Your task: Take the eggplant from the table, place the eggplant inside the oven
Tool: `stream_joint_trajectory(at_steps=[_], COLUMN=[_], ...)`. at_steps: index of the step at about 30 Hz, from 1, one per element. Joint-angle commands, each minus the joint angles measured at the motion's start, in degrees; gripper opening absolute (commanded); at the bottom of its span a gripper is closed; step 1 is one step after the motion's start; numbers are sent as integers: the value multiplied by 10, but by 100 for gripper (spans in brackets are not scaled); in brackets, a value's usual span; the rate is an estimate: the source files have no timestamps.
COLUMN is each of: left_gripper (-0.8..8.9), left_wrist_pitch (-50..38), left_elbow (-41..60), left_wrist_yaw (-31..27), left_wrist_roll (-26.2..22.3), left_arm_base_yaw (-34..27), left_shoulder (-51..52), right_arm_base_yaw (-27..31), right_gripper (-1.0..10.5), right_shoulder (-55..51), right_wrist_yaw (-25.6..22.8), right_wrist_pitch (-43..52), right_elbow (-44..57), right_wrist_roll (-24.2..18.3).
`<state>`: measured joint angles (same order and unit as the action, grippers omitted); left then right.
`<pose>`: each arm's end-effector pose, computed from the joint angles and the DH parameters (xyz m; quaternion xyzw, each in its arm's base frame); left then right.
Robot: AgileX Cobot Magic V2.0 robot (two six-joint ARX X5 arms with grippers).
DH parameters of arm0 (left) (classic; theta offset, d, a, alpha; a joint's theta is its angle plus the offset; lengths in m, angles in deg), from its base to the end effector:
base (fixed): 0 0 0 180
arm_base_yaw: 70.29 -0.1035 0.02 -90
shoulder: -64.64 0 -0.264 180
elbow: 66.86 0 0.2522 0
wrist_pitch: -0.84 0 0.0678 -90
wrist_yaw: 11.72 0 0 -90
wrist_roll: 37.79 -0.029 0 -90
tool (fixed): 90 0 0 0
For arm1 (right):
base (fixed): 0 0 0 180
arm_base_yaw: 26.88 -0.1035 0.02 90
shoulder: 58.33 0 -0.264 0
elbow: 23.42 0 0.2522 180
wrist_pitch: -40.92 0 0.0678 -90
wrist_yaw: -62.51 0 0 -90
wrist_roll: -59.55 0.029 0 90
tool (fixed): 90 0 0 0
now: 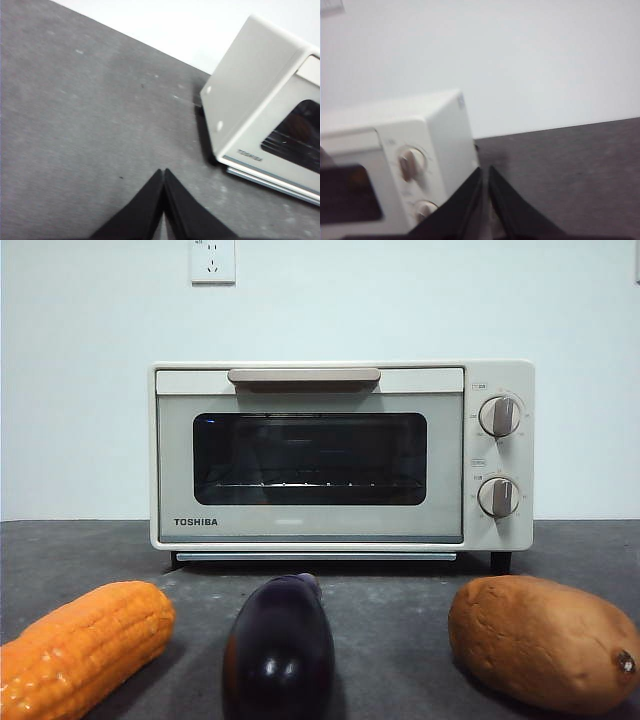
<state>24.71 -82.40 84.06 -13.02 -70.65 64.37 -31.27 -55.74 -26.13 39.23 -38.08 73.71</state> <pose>0.0949 -0.0023 0.1567 -0.2176 0.0832 -0.0300 0.9720 0.0978 0.0082 0.1856 0.1250 -0.0836 0.0607 0.9868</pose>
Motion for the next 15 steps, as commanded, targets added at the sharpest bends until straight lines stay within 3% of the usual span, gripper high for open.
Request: stream_joint_trajectory(at_steps=[1, 6, 15], left_gripper=[6, 6, 6], left_wrist_pitch=[6, 29, 103], left_elbow=[-4, -47, -162], left_wrist_yaw=[21, 22, 33], left_wrist_roll=[19, 19, 14], left_arm_base_yaw=[-1, -1, -1], left_shoulder=[1, -7, -99], right_arm_base_yaw=[0, 0, 0], right_gripper=[5, 5, 5], right_shoulder=[-2, -1, 57], right_wrist_yaw=[2, 2, 2], right_wrist_pitch=[7, -56, -251], right_elbow=[-13, -56, -209], right_wrist_roll=[84, 94, 92])
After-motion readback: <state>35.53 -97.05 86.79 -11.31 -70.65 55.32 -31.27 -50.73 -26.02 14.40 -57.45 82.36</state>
